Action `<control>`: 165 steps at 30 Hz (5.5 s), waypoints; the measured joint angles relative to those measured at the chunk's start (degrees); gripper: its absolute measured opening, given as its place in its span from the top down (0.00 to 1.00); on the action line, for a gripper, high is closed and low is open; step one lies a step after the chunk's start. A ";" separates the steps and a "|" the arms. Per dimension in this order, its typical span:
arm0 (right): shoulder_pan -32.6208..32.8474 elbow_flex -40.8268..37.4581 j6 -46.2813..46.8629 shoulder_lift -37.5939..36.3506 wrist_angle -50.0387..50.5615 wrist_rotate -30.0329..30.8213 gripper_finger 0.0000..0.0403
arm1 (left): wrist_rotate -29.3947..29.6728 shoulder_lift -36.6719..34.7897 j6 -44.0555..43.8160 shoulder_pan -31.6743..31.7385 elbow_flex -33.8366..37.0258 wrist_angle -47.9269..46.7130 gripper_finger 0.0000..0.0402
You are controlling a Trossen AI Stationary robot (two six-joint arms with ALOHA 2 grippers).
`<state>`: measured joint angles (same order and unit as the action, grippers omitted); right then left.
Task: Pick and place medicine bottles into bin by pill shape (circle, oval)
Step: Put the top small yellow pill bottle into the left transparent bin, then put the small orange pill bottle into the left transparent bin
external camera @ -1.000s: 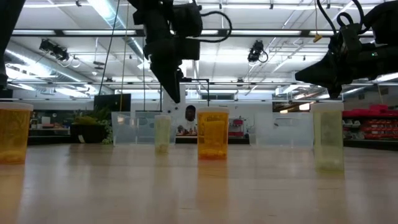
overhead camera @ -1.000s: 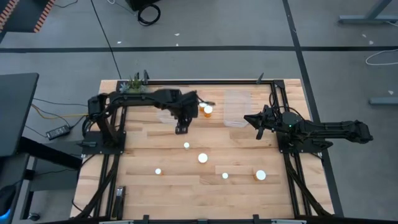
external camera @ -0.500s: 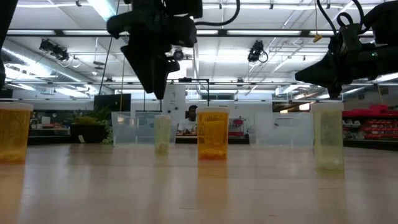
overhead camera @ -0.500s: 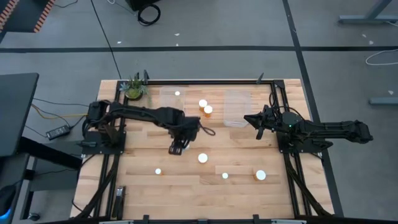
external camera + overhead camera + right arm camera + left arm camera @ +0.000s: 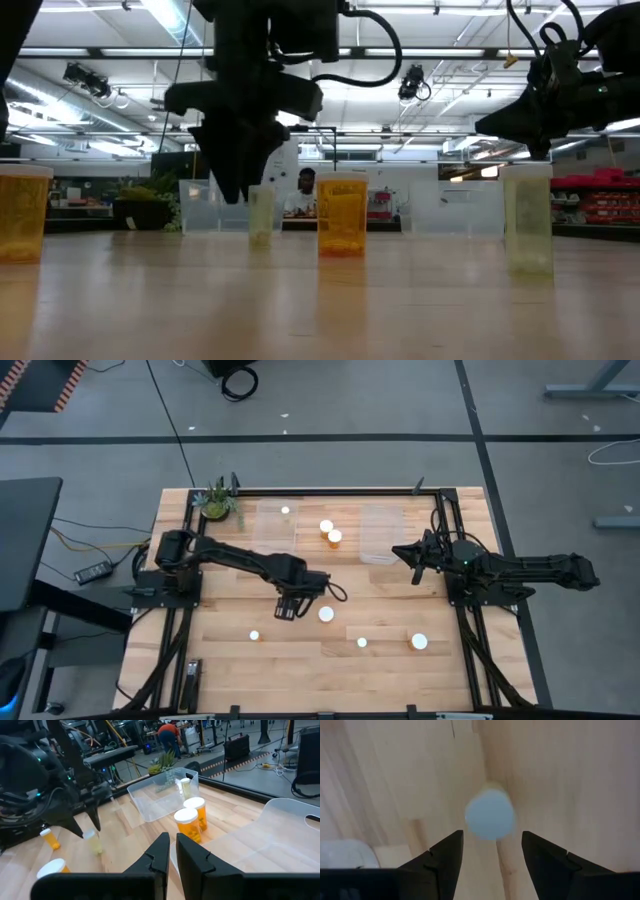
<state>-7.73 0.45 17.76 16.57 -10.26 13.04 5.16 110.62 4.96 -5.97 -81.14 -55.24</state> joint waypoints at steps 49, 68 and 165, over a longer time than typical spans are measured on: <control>-0.02 0.00 0.00 0.00 0.39 0.00 0.90 | 1.98 -14.26 -3.03 15.38 -0.02 2.69 0.67; -0.02 0.01 0.00 -0.02 1.07 -0.01 0.90 | -0.43 -11.12 -1.59 31.53 -0.02 0.43 0.67; -0.01 0.01 0.00 -0.02 1.83 -0.01 0.90 | -5.60 -19.05 -48.45 -23.03 16.57 -10.35 0.52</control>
<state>-7.74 0.46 17.76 16.56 -8.43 13.02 -0.44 91.57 -43.49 -29.01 -64.57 -65.59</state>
